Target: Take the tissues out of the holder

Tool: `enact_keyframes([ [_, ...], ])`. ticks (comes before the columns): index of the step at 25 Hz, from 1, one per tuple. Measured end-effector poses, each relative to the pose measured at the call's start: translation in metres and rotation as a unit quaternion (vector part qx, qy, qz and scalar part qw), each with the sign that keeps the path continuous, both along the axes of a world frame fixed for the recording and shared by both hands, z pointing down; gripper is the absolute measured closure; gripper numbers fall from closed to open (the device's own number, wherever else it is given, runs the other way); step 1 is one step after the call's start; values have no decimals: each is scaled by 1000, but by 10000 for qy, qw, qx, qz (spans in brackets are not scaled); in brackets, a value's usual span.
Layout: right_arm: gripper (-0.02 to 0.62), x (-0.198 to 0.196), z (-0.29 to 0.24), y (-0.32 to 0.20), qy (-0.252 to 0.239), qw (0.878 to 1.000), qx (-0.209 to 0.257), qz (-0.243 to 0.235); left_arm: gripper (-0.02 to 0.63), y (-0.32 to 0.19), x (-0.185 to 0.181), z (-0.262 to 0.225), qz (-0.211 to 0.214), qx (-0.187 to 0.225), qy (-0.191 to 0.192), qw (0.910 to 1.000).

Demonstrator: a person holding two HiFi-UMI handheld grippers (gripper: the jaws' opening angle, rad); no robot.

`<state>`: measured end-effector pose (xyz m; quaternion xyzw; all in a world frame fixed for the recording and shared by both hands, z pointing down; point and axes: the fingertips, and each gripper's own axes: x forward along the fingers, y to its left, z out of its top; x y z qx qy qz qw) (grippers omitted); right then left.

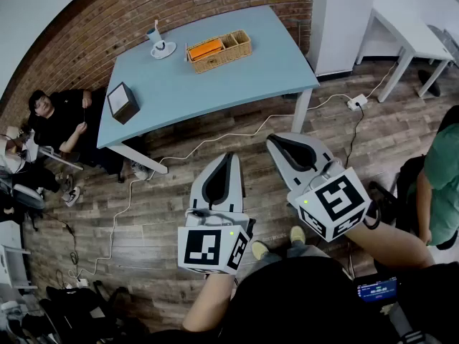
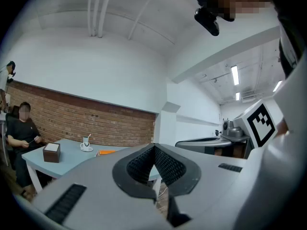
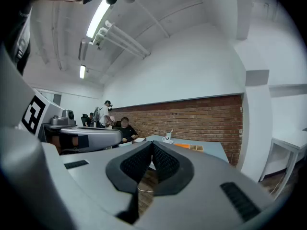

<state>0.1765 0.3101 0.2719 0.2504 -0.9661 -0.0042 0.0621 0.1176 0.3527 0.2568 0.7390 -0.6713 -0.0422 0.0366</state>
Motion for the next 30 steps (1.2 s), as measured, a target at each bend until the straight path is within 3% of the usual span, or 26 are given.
enact_keyframes([
  [12,592,-26,-3,14,-221,9996,-126,90,603,18,-39,-3,15,193,74,9998],
  [20,592,-49,-2,30,-58,9999,48,85,603,30,-60,0,114,194,119,9997],
  [30,592,-67,-12,-14,-151,9997,167,-29,603,-7,-73,-9,79,196,-52,9998],
])
